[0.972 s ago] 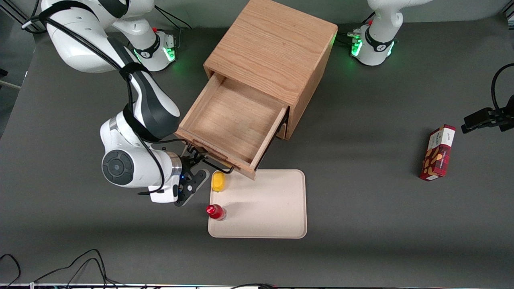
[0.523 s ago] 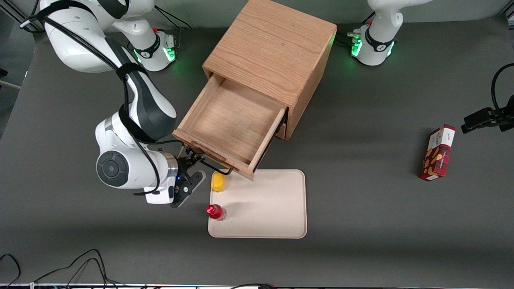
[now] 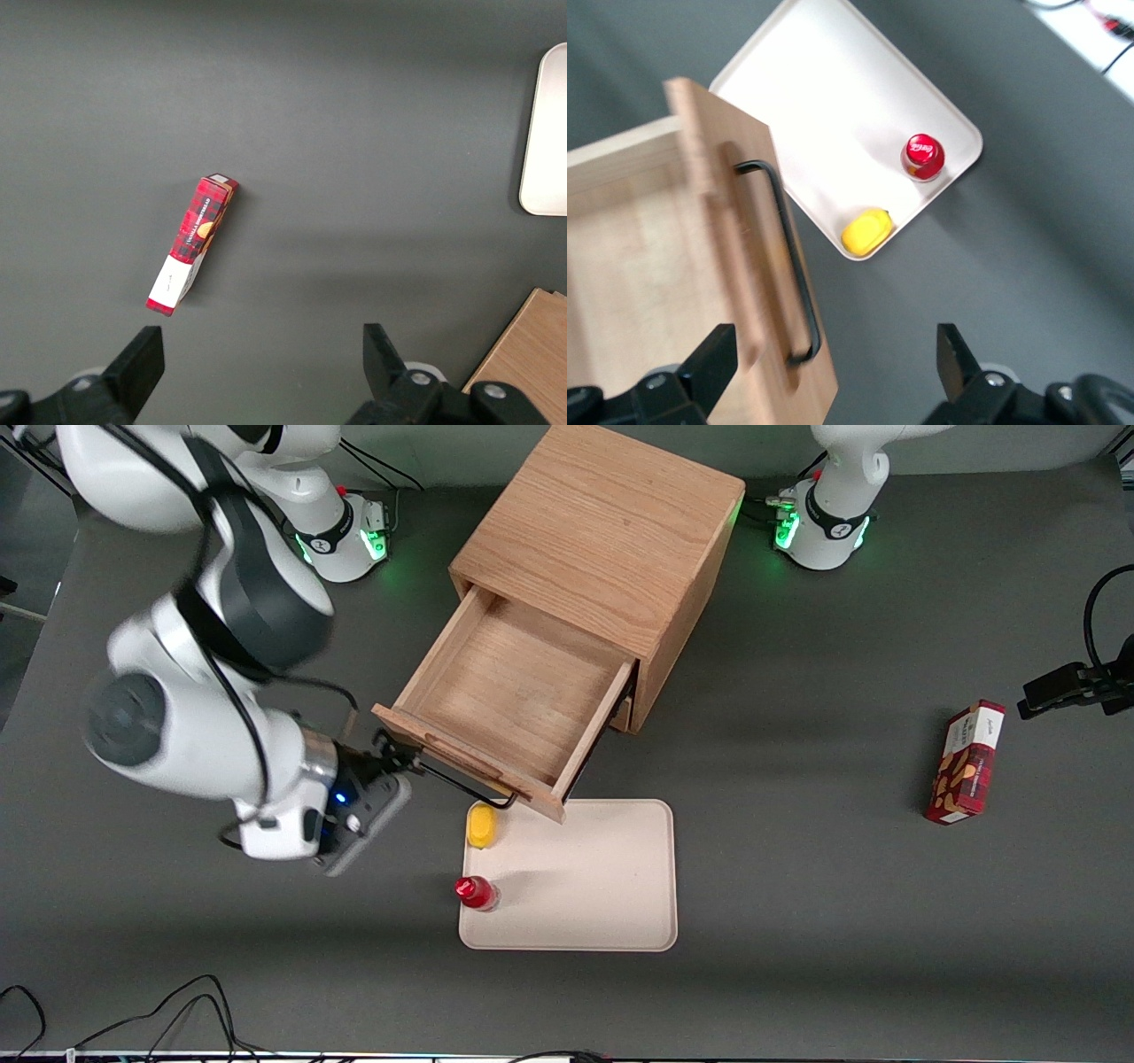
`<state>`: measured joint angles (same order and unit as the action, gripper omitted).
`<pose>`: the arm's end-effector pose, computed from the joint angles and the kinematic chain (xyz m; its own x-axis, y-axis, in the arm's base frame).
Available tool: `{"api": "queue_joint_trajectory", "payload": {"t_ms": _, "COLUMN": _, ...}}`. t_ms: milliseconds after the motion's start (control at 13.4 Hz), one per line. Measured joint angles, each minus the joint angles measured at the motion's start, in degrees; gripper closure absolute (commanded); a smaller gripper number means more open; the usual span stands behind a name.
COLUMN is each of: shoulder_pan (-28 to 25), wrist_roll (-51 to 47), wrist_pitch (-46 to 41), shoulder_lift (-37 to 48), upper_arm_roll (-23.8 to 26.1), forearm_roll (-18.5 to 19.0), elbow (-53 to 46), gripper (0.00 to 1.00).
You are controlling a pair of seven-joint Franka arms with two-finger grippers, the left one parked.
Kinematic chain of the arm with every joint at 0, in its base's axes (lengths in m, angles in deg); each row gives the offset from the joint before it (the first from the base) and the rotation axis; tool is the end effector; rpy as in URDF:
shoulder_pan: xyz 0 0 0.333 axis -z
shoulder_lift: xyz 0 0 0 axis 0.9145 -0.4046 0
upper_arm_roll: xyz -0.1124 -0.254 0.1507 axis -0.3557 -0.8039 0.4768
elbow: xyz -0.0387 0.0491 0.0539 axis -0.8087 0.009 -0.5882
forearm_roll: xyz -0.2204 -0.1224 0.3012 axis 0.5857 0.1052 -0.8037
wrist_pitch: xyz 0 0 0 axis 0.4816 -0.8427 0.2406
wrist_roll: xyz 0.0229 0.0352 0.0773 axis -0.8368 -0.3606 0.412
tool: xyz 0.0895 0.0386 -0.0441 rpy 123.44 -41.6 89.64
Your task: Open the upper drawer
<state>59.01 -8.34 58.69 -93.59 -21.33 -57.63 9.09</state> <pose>0.6556 0.2565 0.5598 0.7191 0.6869 0.1049 0.6937 -0.7010 -0.1655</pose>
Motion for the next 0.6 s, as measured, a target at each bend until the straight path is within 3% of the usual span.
{"api": "queue_joint_trajectory", "payload": {"t_ms": 224, "shoulder_pan": 0.5, "wrist_roll": -3.4, "wrist_pitch": -4.3, "shoulder_lift": 7.0, "upper_arm_roll": -1.4, "forearm_roll": 0.7, "elbow": 0.2, "gripper": 0.00}}
{"api": "queue_joint_trajectory", "payload": {"t_ms": 598, "shoulder_pan": 2.3, "wrist_roll": -7.6, "wrist_pitch": -11.6, "shoulder_lift": 13.2, "upper_arm_roll": -10.2, "forearm_roll": 0.9, "elbow": 2.0, "gripper": 0.00}}
